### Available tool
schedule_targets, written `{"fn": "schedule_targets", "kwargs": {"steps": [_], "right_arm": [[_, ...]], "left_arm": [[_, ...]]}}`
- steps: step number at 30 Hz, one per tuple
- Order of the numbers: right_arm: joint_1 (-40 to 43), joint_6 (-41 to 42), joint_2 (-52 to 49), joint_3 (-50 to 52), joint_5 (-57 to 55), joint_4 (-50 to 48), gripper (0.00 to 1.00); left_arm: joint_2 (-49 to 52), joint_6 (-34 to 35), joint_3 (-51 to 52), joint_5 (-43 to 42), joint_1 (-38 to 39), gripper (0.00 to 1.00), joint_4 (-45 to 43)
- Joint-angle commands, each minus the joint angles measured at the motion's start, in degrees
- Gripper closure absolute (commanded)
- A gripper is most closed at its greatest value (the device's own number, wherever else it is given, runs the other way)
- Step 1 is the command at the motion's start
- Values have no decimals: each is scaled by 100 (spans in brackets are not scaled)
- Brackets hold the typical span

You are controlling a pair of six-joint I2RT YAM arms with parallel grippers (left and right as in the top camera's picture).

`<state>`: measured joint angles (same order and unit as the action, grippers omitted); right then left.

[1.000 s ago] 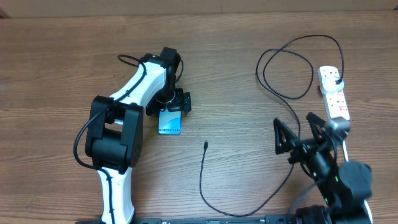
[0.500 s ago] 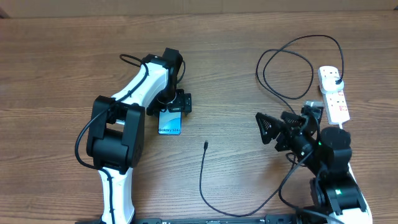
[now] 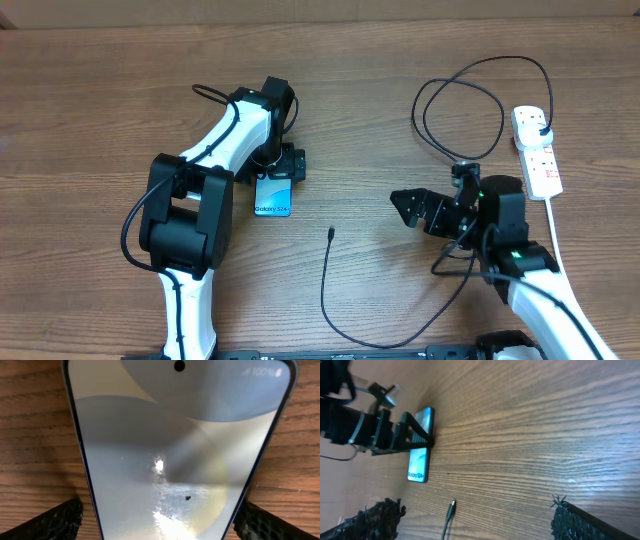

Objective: Plug charger to phone and switch on socket

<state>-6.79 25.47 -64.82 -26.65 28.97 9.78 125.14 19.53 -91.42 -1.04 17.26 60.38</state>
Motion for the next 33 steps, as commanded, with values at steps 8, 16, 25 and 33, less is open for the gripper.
{"fn": "schedule_targets", "kwargs": {"steps": [8,16,25,33], "right_arm": [[-2,31,-1139,-79,955,-651,0],[-50,328,-1305,-79,1209,-660,0],[-560,328,-1305,-79,1209,-723,0],[-1353,1115,-1305,-79,901,-1346,0]], "left_arm": [[409,-136,219,-302,120,10,-109],[409,-144,223,-310,120,18,-129],[409,-544,223,-756,118,36,-85],[409,-933,223,-2000,59,41,133]]}}
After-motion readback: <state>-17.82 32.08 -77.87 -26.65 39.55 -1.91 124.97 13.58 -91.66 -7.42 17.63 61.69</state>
